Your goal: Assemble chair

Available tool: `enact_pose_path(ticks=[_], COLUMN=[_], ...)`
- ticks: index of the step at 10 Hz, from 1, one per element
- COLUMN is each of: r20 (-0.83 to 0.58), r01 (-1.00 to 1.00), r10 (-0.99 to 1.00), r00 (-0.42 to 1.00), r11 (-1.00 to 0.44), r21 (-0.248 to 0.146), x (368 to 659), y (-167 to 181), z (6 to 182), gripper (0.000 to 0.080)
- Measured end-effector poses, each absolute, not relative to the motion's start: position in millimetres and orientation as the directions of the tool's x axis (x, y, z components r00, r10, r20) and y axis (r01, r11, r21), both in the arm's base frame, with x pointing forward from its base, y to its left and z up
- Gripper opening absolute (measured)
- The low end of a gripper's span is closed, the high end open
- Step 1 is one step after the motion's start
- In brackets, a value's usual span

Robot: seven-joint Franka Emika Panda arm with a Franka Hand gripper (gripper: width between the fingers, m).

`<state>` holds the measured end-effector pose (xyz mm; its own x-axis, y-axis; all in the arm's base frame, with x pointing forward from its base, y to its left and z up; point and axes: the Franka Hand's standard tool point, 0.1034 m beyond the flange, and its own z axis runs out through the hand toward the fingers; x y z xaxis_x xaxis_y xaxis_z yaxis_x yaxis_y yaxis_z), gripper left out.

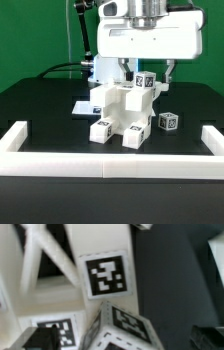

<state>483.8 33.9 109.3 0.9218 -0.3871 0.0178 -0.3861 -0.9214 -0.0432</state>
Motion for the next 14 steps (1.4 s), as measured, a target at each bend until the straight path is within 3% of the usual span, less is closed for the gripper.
enact_pose_path(ticks=[5, 11, 13, 14], r20=[0.029, 0.034, 0.033, 0.033], r01=[-0.025, 0.275, 0.272, 0.272], r10=[-0.025, 0.275, 0.271, 0.271], r00=[0.999, 0.961, 0.962, 0.962], r11=[-0.999, -0.961, -0.962, -0.962], r21=[-0.022, -0.009, -0.009, -0.009], x=[482.0, 482.4, 482.3, 482.2], y=[35.5, 31.5, 31.4, 31.4], z=[108.9, 109.2, 108.9, 108.9], gripper=[0.0649, 0.0649, 0.0384, 0.0384])
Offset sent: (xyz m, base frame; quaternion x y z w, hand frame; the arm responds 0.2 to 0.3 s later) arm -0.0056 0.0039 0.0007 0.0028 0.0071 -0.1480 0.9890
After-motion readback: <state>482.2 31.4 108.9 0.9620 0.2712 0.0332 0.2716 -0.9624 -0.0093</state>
